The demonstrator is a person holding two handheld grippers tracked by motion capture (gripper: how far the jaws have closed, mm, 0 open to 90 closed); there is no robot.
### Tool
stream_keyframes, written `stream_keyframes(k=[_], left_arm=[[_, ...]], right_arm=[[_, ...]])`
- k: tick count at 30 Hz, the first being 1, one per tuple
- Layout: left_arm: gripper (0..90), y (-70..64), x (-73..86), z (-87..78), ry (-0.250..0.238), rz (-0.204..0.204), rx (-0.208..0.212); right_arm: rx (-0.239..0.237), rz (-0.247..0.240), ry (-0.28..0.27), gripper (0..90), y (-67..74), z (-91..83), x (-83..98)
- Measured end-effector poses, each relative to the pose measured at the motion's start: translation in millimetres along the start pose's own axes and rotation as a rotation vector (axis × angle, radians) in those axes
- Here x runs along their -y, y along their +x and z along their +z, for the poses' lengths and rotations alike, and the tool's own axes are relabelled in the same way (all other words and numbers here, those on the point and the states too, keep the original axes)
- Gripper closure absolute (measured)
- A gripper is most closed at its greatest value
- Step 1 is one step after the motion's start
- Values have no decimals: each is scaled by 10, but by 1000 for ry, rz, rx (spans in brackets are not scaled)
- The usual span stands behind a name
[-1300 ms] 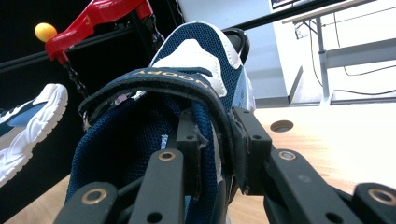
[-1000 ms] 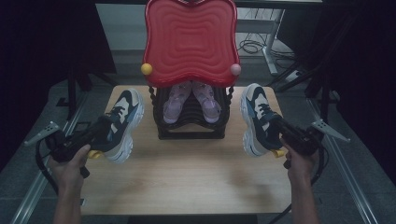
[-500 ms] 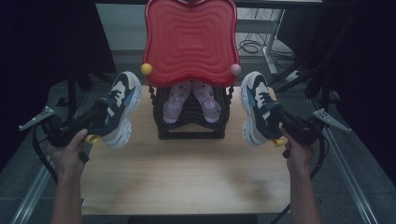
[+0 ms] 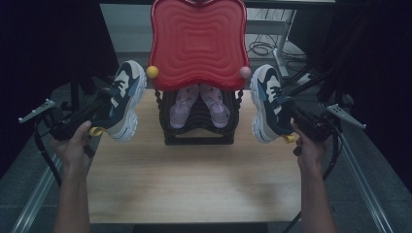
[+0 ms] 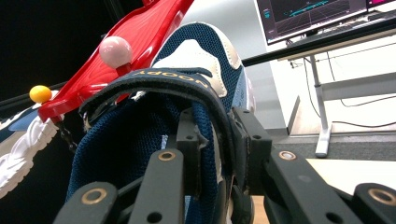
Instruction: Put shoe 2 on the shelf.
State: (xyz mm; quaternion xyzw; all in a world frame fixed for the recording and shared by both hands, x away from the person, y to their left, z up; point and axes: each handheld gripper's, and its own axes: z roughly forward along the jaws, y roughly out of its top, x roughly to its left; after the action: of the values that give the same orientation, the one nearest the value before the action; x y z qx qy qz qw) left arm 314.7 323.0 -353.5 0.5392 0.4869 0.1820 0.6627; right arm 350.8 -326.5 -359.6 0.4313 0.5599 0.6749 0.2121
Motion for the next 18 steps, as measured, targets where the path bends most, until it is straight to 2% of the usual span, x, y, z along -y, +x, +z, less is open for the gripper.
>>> stream_keyframes(k=[11, 18], left_arm=[[747, 22, -155, 55, -24, -6, -18], [747, 1, -285, 101, -37, -4, -12]], right_arm=[[6, -10, -19, 739, 16, 38, -121], [7, -24, -31, 739, 58, 66, -267]])
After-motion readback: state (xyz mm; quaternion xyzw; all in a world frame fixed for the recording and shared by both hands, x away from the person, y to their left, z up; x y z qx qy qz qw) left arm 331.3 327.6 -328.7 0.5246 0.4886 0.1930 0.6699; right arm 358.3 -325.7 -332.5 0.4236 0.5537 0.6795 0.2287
